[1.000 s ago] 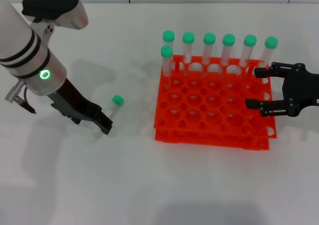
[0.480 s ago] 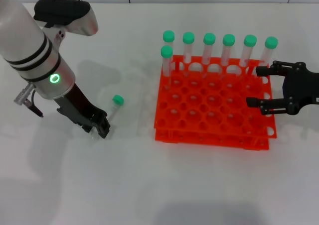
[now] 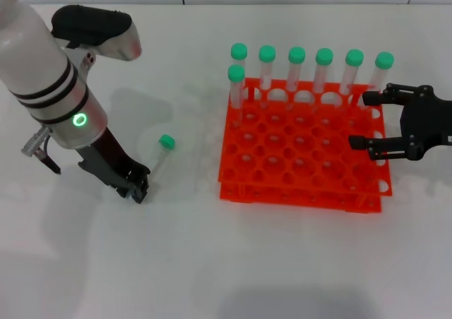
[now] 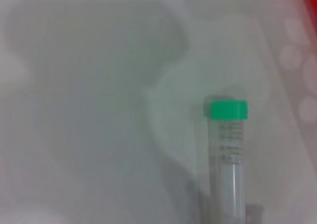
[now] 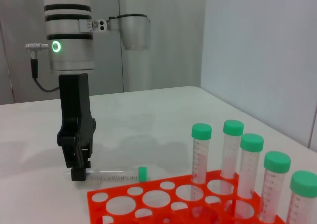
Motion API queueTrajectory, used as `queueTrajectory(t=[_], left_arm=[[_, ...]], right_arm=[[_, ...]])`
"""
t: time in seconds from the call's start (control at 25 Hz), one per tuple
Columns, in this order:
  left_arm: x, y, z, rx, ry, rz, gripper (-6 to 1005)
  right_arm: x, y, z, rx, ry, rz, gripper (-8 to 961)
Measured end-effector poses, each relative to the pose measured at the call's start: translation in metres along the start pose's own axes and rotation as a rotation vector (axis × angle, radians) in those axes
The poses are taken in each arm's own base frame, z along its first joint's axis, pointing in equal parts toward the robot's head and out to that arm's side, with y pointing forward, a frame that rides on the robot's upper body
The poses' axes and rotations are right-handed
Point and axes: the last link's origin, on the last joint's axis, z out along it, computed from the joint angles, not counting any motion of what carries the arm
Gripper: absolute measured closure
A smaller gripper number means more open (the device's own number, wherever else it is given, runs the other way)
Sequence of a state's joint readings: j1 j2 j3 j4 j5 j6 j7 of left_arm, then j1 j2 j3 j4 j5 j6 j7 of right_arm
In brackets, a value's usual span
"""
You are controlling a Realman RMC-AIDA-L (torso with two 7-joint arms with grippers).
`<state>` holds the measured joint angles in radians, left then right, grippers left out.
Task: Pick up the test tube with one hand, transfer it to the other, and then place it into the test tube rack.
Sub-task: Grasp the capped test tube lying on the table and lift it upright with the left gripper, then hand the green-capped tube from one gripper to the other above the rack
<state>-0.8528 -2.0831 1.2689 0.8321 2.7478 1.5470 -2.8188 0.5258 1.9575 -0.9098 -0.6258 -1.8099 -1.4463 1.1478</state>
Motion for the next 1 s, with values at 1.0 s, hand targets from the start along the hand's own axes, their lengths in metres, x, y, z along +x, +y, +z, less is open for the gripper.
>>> queueTrajectory(t=[1.0], left_arm=[[0.035, 0.01, -0.057, -0.01, 0.434, 0.225, 807]], right_arm=[[0.0, 0.001, -0.002, 0.0, -0.011, 0.011, 112]])
